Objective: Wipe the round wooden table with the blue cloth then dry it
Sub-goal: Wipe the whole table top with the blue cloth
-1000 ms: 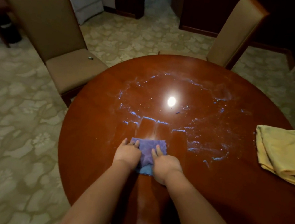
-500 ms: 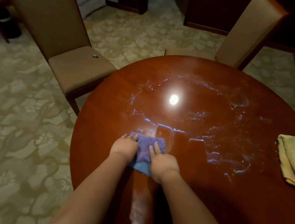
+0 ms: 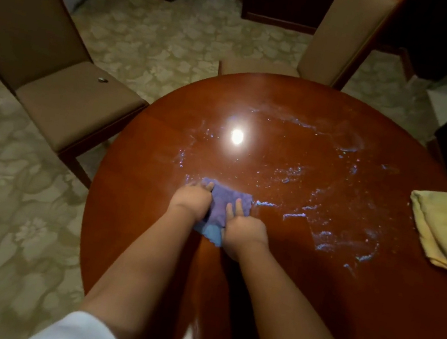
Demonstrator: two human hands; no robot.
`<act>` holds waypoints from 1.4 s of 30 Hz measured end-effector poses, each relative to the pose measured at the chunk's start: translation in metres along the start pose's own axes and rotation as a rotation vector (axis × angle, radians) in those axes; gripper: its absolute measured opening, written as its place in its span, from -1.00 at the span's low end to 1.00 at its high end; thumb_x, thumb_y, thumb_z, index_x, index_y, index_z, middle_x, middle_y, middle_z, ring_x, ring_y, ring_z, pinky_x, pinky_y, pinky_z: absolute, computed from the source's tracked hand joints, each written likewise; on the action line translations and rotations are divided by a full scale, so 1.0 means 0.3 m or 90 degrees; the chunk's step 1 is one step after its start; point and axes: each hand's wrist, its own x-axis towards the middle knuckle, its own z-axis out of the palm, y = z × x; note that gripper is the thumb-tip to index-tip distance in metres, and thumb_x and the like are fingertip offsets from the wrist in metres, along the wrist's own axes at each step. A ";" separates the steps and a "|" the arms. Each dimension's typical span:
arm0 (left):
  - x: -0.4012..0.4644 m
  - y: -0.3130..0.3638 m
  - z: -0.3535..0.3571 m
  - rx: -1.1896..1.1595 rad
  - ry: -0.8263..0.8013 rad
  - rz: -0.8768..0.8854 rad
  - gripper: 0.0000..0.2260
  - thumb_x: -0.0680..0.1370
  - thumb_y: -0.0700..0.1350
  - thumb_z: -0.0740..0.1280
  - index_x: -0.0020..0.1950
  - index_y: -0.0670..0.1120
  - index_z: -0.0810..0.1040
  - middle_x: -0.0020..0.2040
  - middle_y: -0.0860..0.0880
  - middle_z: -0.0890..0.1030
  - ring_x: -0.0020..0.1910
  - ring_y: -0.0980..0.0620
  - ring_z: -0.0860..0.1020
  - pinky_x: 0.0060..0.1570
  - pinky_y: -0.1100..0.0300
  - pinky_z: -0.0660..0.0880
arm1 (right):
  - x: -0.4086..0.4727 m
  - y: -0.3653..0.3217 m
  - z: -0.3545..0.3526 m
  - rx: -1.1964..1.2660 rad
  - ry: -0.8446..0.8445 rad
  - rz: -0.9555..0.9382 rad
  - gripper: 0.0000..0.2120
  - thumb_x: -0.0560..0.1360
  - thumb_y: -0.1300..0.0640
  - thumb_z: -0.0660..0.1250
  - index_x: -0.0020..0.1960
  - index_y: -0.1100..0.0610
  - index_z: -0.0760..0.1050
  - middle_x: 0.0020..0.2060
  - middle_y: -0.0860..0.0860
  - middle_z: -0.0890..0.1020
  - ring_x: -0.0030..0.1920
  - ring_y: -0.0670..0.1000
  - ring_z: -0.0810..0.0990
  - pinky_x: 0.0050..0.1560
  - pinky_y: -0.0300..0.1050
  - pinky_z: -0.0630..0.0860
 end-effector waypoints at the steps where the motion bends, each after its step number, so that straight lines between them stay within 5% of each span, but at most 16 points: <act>1: -0.016 0.004 0.008 0.001 0.002 -0.006 -0.39 0.58 -0.20 0.23 0.56 -0.16 0.02 0.54 -0.10 0.16 0.50 -0.04 0.19 0.45 0.20 0.06 | -0.013 0.000 0.002 -0.005 0.002 -0.003 -0.39 0.64 0.07 0.03 0.56 0.18 -0.21 0.55 0.16 -0.15 0.47 0.16 0.24 0.41 0.13 0.20; 4: -0.081 0.026 0.040 0.004 -0.001 -0.023 -0.39 0.58 -0.19 0.23 0.56 -0.17 0.02 0.54 -0.08 0.18 0.49 -0.02 0.21 0.46 0.19 0.01 | -0.067 -0.001 0.029 0.003 0.001 -0.025 -0.40 0.65 0.05 0.00 0.57 0.16 -0.20 0.55 0.14 -0.15 0.43 0.13 0.32 0.17 0.01 0.41; 7: -0.174 0.082 0.079 0.017 -0.010 -0.044 -0.42 0.58 -0.16 0.25 0.55 -0.17 0.08 0.54 -0.06 0.19 0.48 0.02 0.24 0.46 0.18 0.01 | -0.142 0.002 0.064 0.003 -0.009 -0.049 -0.38 0.65 0.02 0.03 0.56 0.18 -0.20 0.55 0.14 -0.17 0.41 0.14 0.35 -0.06 -0.08 0.39; 15: -0.356 0.335 0.178 0.027 -0.052 -0.050 -0.43 0.56 -0.08 0.27 0.53 -0.13 0.18 0.57 -0.03 0.08 0.51 0.01 0.17 0.47 0.08 0.03 | -0.384 0.158 0.160 -0.047 -0.035 -0.107 -0.41 0.67 0.02 0.00 0.57 0.19 -0.19 0.55 0.11 -0.15 0.51 0.12 0.14 0.32 -0.01 0.29; 25: -0.404 0.600 0.198 0.053 -0.080 -0.017 -0.44 0.58 -0.08 0.24 0.54 -0.11 0.15 0.58 -0.02 0.00 0.53 0.05 0.07 0.49 -0.02 0.00 | -0.542 0.330 0.277 -0.015 -0.056 -0.068 -0.46 0.68 0.07 -0.06 0.56 0.22 -0.17 0.55 0.15 -0.15 0.49 0.14 0.20 0.23 -0.03 0.35; 34: -0.234 0.573 0.099 0.099 -0.094 0.069 -0.55 0.54 -0.07 0.25 0.44 -0.02 0.36 0.58 -0.01 0.00 0.54 0.03 0.05 0.47 -0.13 -0.05 | -0.406 0.382 0.176 0.047 -0.079 0.019 -0.48 0.68 0.07 -0.07 0.57 0.20 -0.11 0.55 0.14 -0.12 0.48 0.14 0.21 0.22 0.01 0.42; 42: -0.004 0.515 0.012 0.104 -0.039 0.113 -0.47 0.51 -0.01 0.25 0.48 -0.06 0.31 0.57 -0.02 0.03 0.53 0.03 0.08 0.47 -0.09 -0.07 | -0.174 0.422 0.070 0.115 -0.086 0.099 -0.48 0.67 0.07 -0.08 0.56 0.23 -0.09 0.55 0.16 -0.13 0.52 0.15 0.11 0.37 0.01 0.26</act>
